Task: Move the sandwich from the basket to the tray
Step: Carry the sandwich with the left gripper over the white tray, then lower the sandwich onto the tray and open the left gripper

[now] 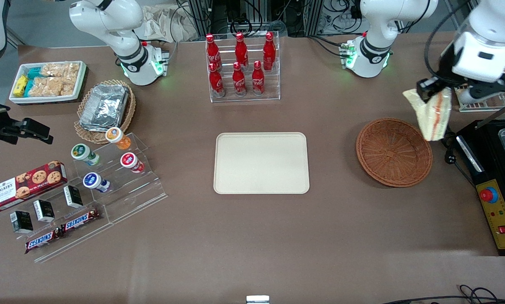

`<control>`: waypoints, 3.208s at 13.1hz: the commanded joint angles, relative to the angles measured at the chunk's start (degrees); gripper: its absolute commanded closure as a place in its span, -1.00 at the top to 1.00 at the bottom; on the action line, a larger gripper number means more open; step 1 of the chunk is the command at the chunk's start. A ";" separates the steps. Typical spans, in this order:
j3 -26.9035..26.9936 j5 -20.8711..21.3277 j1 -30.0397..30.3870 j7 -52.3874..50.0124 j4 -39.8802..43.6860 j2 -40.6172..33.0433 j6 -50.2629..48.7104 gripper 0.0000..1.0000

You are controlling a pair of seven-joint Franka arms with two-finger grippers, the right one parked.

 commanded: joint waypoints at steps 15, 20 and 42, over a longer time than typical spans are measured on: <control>-19.73 4.17 -5.88 -22.18 -10.60 21.17 32.58 -1.00; -19.65 10.67 -7.38 -22.71 -13.70 30.05 40.52 -1.00; -19.38 28.36 -7.82 -32.29 -11.77 43.33 46.68 1.00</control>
